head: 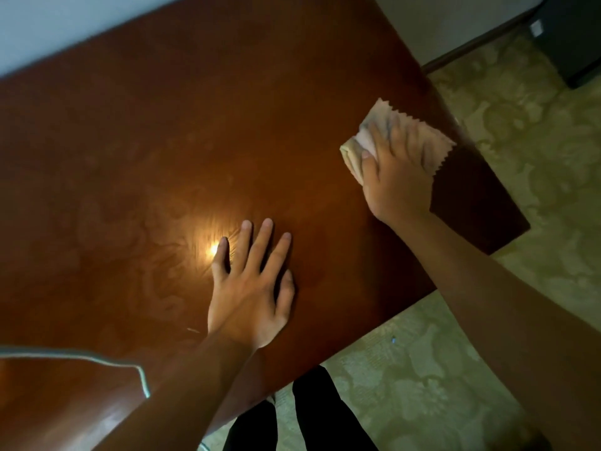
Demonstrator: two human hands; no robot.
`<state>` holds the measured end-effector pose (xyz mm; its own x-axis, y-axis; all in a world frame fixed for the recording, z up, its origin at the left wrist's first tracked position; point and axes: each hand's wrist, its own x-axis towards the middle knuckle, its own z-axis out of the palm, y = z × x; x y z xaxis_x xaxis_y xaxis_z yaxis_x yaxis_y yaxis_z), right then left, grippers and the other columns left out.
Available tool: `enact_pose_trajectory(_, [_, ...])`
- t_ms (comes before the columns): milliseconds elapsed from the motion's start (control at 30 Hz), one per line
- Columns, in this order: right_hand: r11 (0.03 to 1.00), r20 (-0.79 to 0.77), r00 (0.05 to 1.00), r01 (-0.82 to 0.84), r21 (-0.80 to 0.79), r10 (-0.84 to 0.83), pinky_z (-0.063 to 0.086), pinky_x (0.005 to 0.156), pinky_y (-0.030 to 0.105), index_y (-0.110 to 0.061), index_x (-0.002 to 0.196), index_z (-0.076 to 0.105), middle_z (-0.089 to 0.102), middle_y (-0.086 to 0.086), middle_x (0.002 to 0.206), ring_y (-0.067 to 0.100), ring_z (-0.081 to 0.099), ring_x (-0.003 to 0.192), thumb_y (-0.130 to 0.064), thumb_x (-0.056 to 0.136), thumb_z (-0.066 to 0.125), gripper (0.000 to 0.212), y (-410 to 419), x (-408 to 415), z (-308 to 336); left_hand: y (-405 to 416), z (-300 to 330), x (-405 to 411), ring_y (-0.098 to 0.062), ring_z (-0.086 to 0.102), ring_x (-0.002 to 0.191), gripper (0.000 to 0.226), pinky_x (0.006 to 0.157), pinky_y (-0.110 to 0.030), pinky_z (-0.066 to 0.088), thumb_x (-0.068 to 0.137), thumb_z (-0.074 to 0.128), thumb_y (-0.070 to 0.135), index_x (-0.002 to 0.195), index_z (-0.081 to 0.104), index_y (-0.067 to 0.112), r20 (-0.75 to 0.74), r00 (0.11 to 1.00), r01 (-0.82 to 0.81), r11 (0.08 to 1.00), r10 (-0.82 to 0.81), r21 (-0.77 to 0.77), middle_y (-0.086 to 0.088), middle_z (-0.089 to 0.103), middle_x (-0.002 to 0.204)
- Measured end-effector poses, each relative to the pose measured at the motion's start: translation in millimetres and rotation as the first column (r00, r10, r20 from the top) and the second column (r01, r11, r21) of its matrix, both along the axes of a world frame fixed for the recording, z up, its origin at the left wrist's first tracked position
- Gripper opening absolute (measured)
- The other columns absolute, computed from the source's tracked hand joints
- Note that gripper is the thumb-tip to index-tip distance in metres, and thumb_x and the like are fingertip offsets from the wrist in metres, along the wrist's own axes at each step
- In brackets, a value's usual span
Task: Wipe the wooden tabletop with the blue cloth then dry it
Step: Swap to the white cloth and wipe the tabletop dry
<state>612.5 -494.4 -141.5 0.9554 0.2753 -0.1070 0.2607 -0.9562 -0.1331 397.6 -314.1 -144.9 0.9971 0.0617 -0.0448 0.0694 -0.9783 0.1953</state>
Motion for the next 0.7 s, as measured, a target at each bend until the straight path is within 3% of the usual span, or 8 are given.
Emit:
enact_pose_trajectory(233, [0.967, 0.003, 0.967, -0.253, -0.002, 0.253, 0.012, 0.127, 0.055, -0.031, 0.162, 0.024, 0.021, 0.010, 0.170, 0.033, 0.012, 0.158, -0.045, 0.110, 0.021, 0.054, 89, -4, 0, 3, 3, -2, -0.028, 0.022, 0.152, 0.050, 0.122, -0.055, 0.012, 0.099, 0.044, 0.038, 0.144, 0.053, 0.018, 0.075, 0.996, -0.038, 0.986, 0.051, -0.161, -0.007, 0.040, 0.158])
enact_pose_trajectory(400, [0.871, 0.004, 0.871, -0.492, 0.008, 0.492, 0.009, 0.127, 0.052, -0.034, 0.161, 0.026, 0.021, 0.008, 0.170, 0.032, 0.011, 0.158, -0.046, 0.109, 0.021, 0.054, 146, -43, -3, 18, 13, -21, -0.026, 0.053, 0.133, 0.027, 0.116, -0.050, 0.031, 0.091, 0.062, 0.019, 0.115, 0.073, 0.012, 0.194, 0.974, -0.027, 0.916, 0.113, -0.400, -0.007, 0.064, 0.132])
enact_pose_trajectory(500, [0.782, -0.012, 0.782, -0.623, 0.015, 0.623, 0.010, 0.128, 0.054, -0.034, 0.162, 0.023, 0.017, 0.005, 0.171, 0.030, 0.007, 0.159, -0.046, 0.107, 0.020, 0.057, 154, -97, -2, 45, 21, -59, -0.024, 0.062, 0.111, 0.022, 0.101, -0.043, 0.040, 0.091, 0.060, 0.020, 0.106, 0.075, 0.014, 0.271, 0.946, -0.068, 0.928, 0.177, -0.368, -0.004, 0.068, 0.119])
enact_pose_trajectory(567, [0.697, 0.015, 0.698, -0.715, 0.055, 0.716, 0.017, 0.126, 0.056, -0.032, 0.161, 0.027, 0.020, 0.006, 0.170, 0.031, 0.012, 0.159, -0.047, 0.108, 0.023, 0.056, 140, -149, -2, 70, 23, -87, -0.025, 0.061, 0.110, 0.025, 0.096, -0.043, 0.037, 0.093, 0.056, 0.023, 0.110, 0.072, 0.015, 0.260, 0.925, -0.186, 0.926, 0.278, -0.329, -0.002, 0.065, 0.121])
enact_pose_trajectory(700, [0.493, 0.017, 0.498, -0.864, 0.104, 0.867, 0.021, 0.123, 0.060, -0.031, 0.159, 0.033, 0.020, 0.004, 0.171, 0.030, 0.011, 0.159, -0.043, 0.106, 0.031, 0.054, 101, -233, -6, 119, 17, -125, -0.029, 0.043, 0.139, 0.042, 0.112, -0.054, 0.026, 0.097, 0.046, 0.034, 0.131, 0.060, 0.014, 0.111, 0.879, -0.437, 0.876, 0.464, -0.205, -0.009, 0.051, 0.145])
